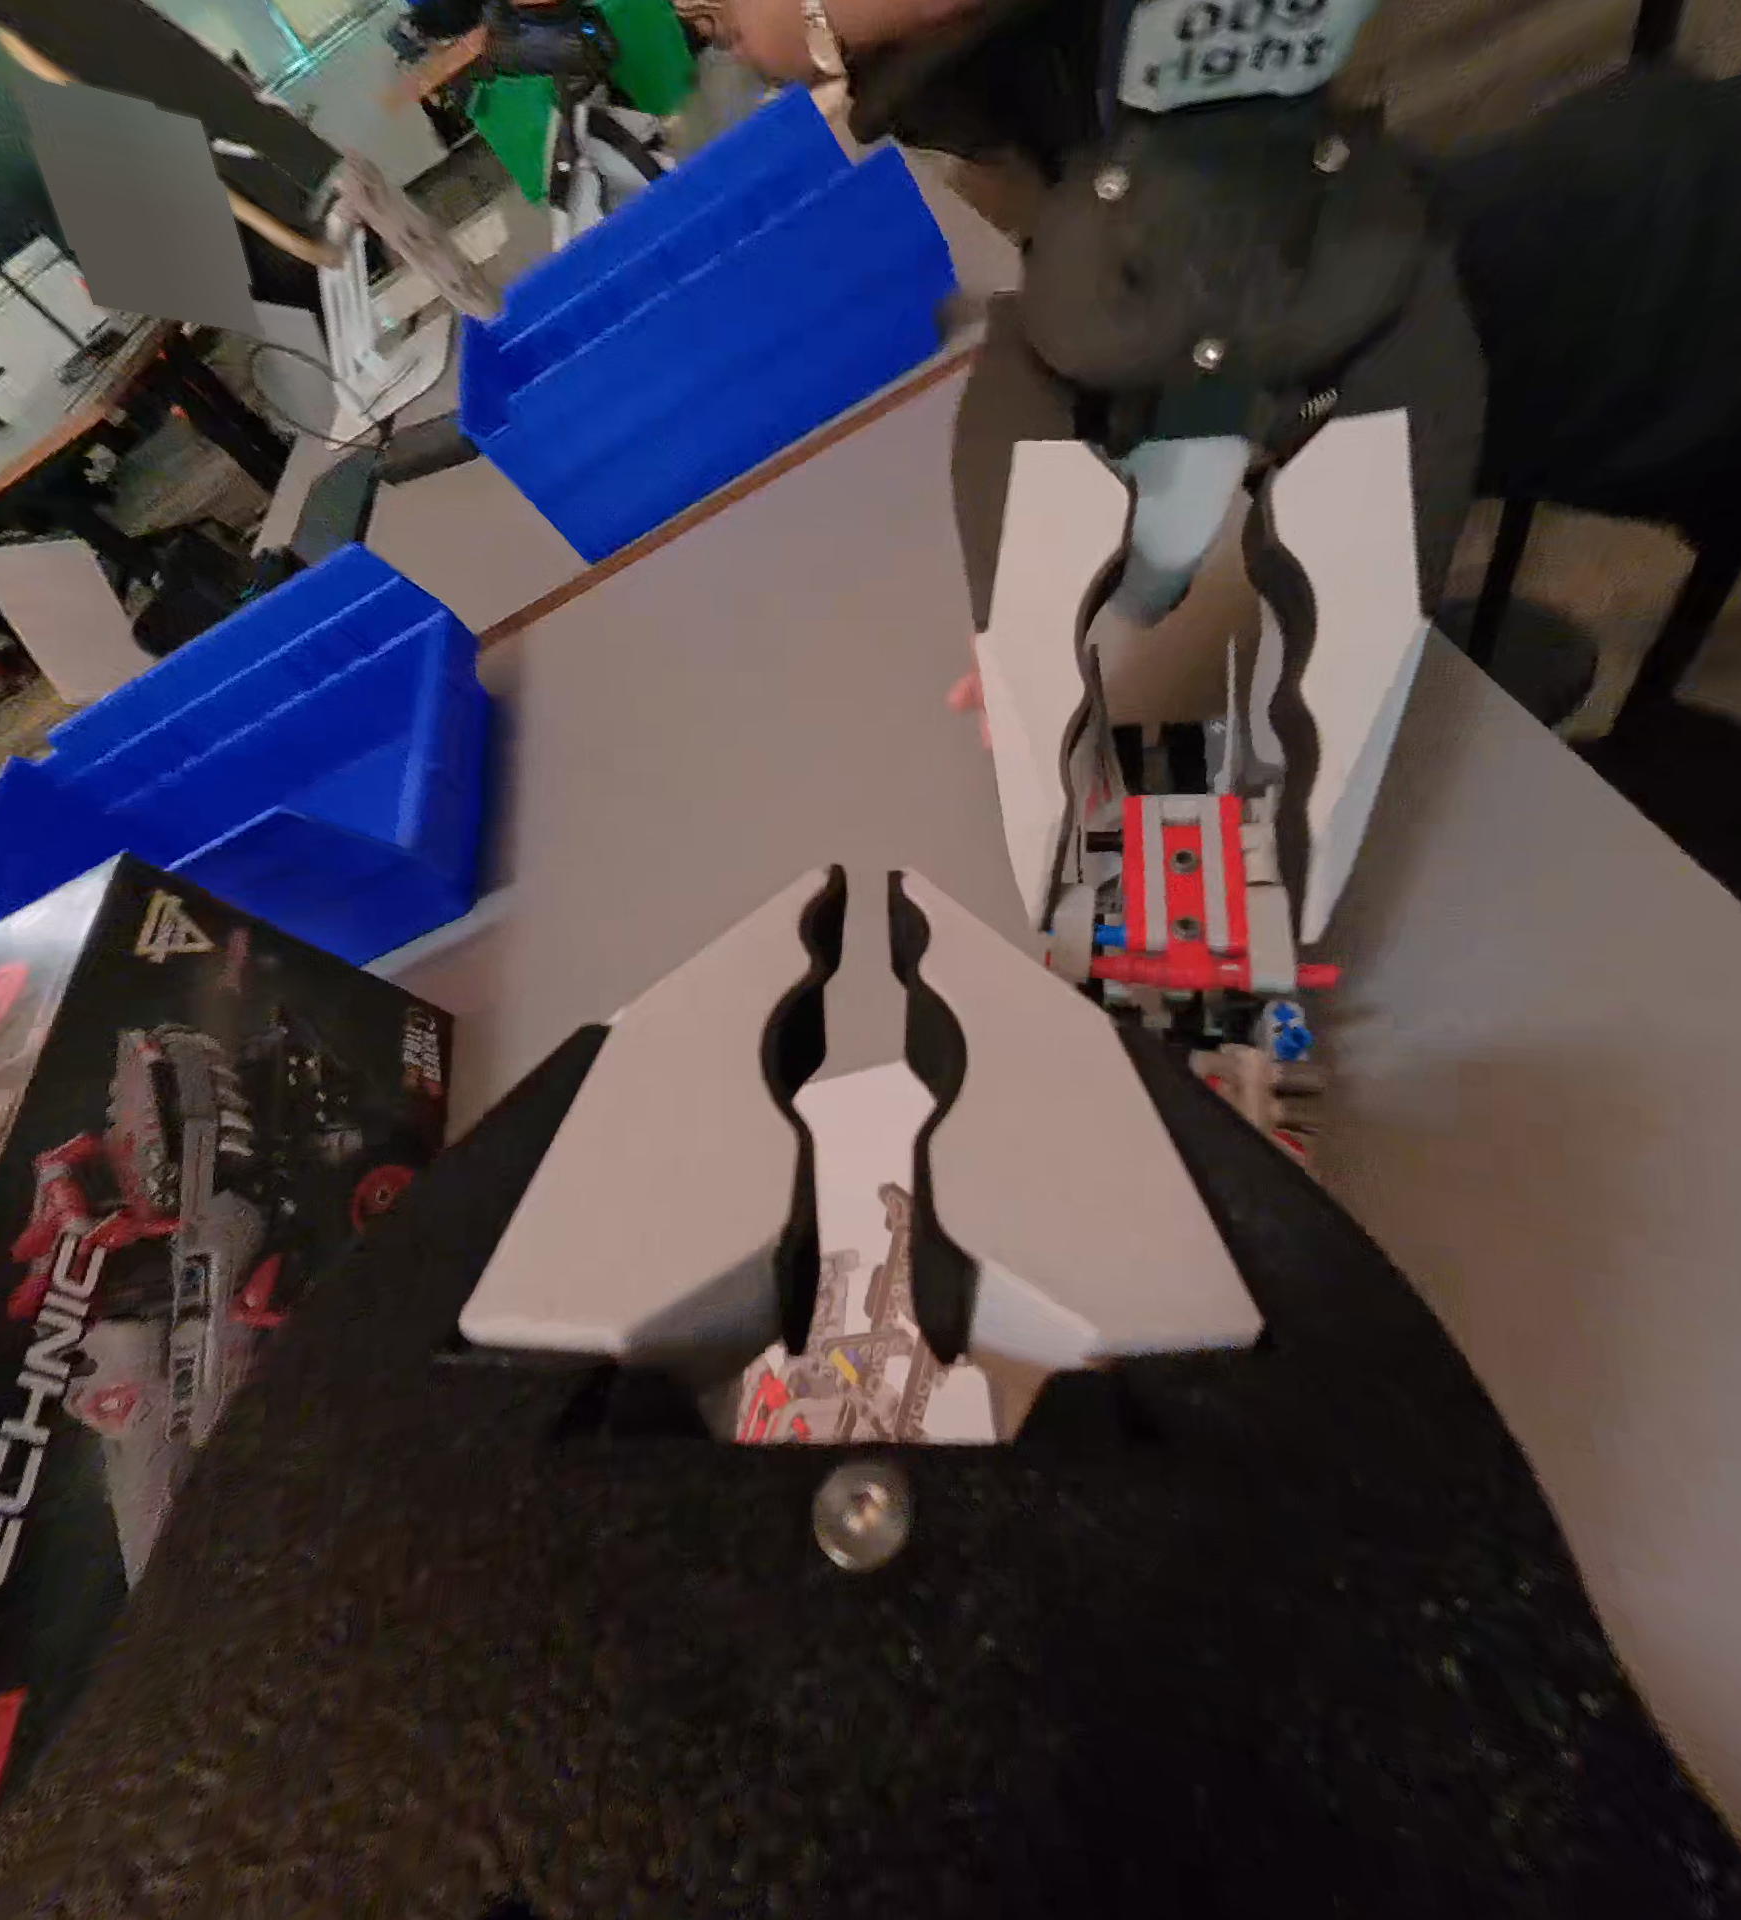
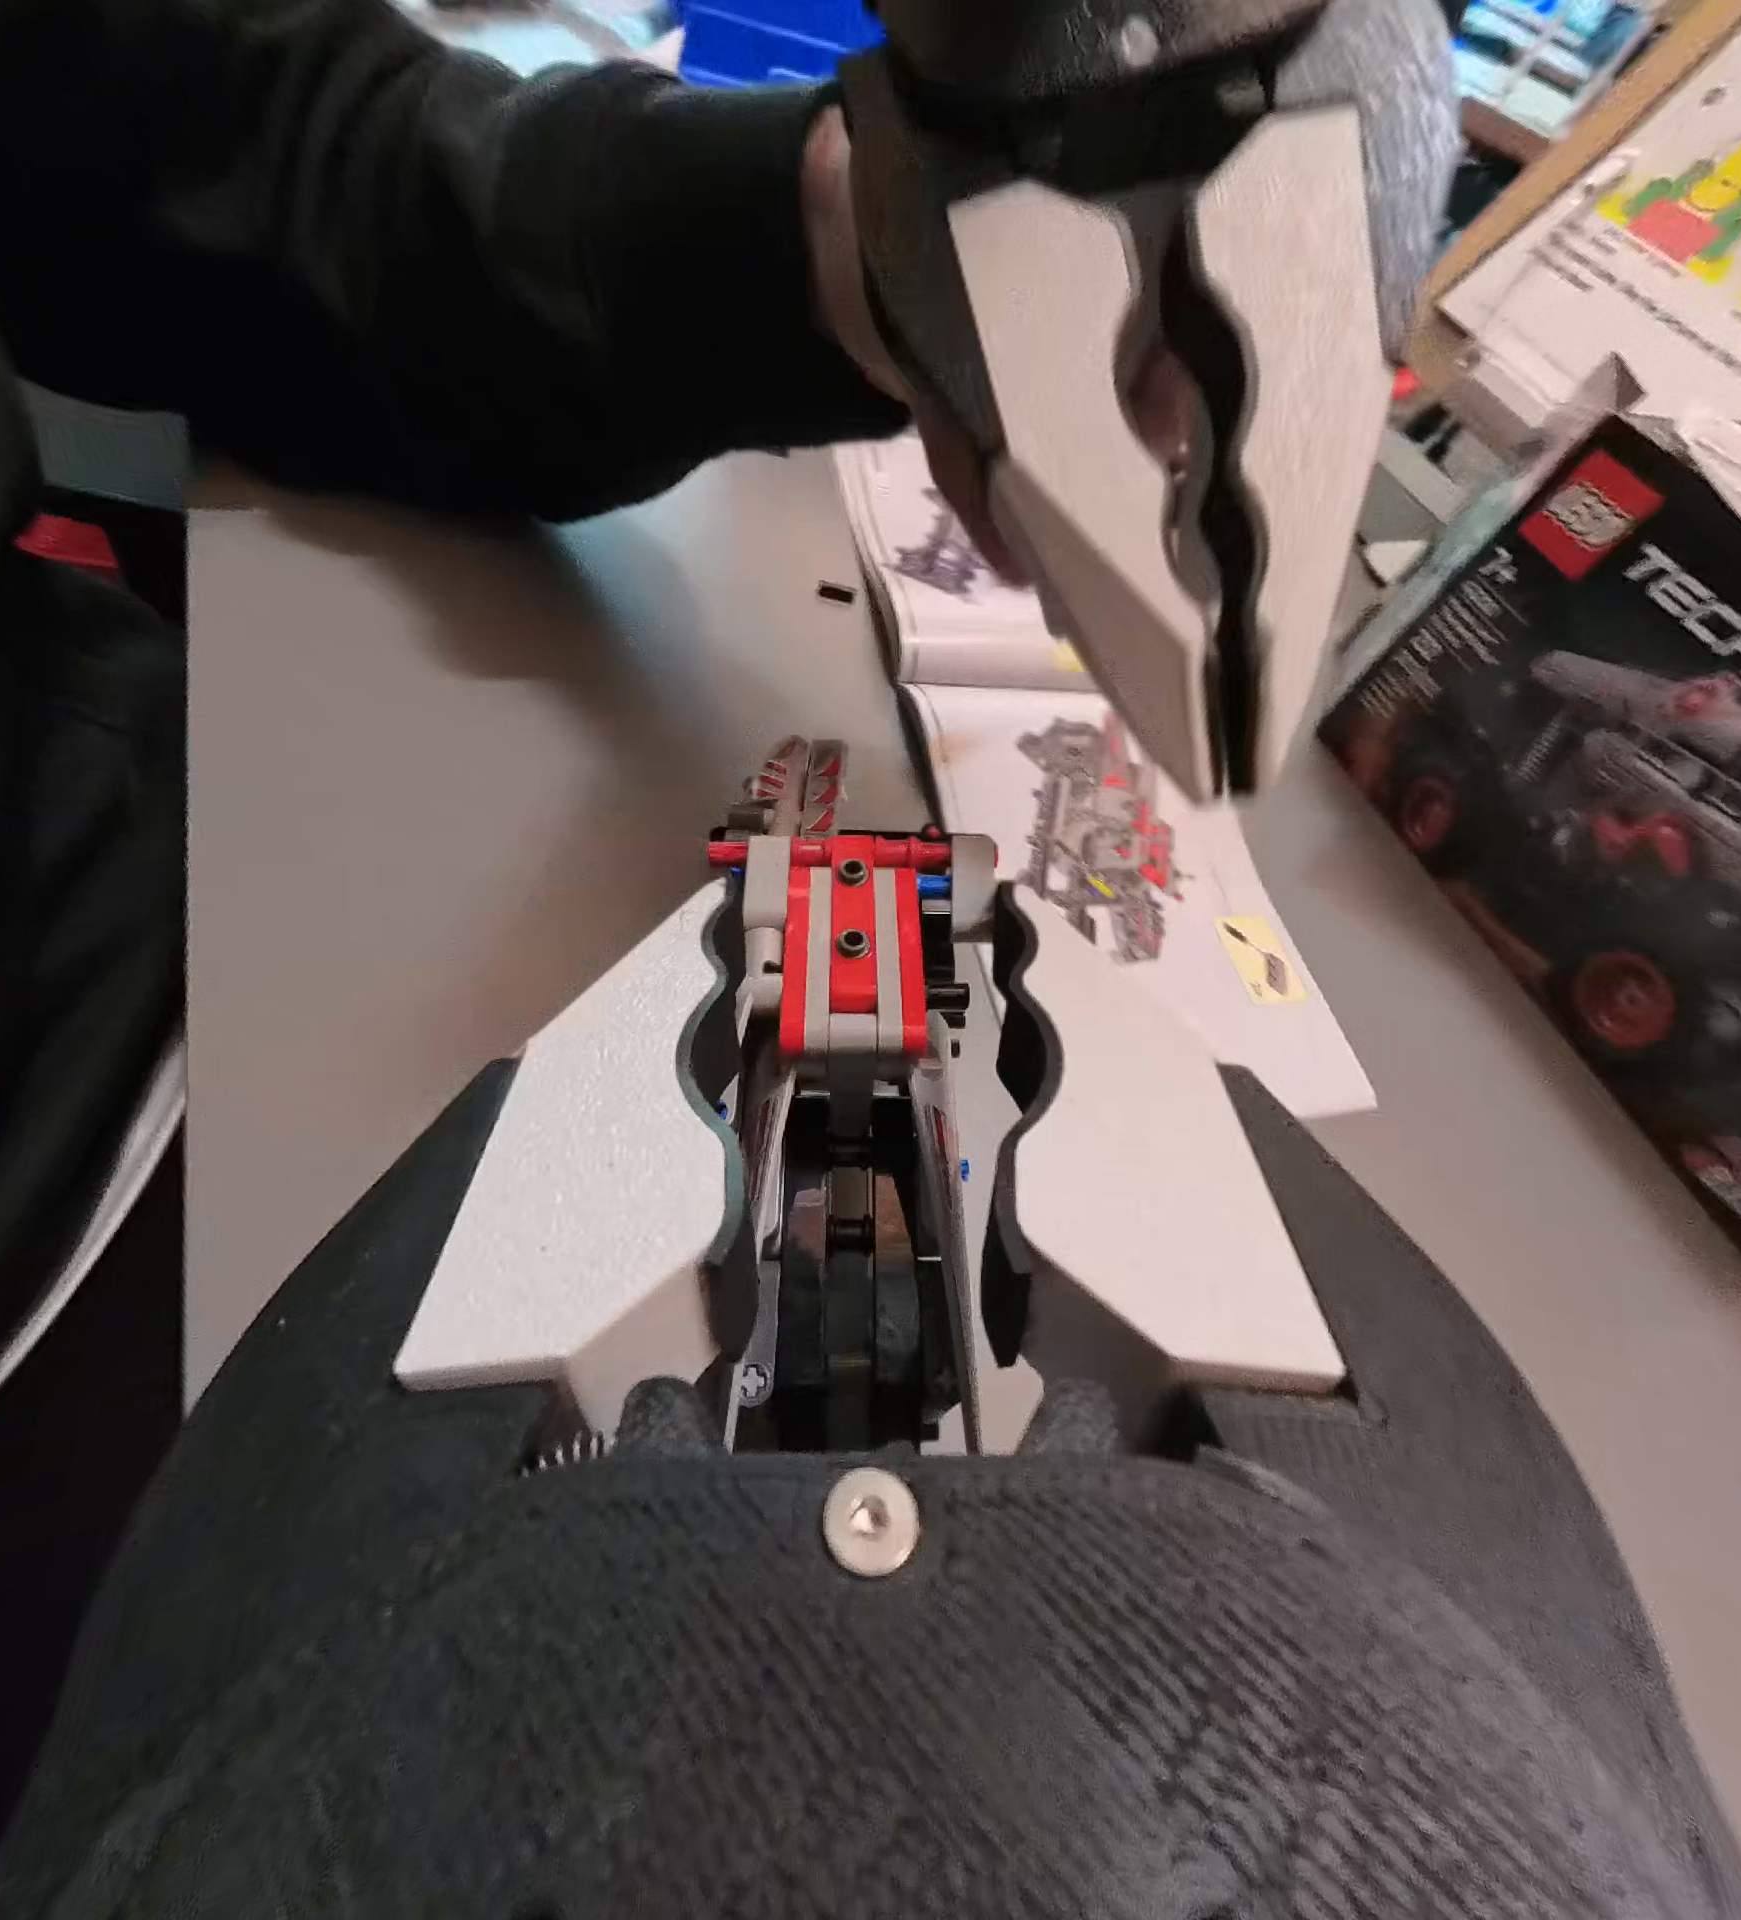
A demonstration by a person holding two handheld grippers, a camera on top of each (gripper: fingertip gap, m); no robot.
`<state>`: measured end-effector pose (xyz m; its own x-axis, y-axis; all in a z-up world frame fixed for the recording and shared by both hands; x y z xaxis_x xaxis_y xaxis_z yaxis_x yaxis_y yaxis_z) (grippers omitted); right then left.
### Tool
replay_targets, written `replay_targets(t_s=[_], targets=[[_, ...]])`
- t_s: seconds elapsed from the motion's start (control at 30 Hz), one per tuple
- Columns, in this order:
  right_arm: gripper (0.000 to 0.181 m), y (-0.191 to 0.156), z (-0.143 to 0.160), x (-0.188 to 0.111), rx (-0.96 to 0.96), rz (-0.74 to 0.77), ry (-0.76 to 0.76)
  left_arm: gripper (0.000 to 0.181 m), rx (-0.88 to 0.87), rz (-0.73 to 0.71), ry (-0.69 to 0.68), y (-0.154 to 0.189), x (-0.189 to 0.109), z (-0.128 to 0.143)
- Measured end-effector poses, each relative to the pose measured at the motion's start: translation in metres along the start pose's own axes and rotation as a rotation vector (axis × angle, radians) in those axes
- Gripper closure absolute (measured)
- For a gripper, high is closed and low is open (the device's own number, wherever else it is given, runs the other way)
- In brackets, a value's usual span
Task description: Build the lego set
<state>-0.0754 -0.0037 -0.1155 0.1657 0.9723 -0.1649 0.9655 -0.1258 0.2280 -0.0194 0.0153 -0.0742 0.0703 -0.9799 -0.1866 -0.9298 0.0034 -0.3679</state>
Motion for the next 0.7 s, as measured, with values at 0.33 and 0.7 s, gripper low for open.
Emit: replay_targets(t_s=[0.33, 0.7], targets=[[0.134, 0.021, 0.007, -0.016, -0.001, 0.091, 0.011, 0.143, -0.111, 0.228, -0.086, 0.027, 0.002, 0.028], [0.134, 0.027, 0.008, -0.022, -0.050, 0.132, 0.016, 0.130, -0.036, 0.222, -0.078, 0.032, 0.015, 0.036]])
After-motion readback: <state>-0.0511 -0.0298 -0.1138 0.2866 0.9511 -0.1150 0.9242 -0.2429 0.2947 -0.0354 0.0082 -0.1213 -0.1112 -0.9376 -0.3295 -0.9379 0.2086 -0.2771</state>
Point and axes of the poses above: each gripper's, where its closed fingertips meet, x out along the fingers, z out of its underside, y = z × x across the jaws, the point moved 2 cm from there along -x, back along the fingers, and after that the axes turned 15 degrees about y, right-handed, at the moved point
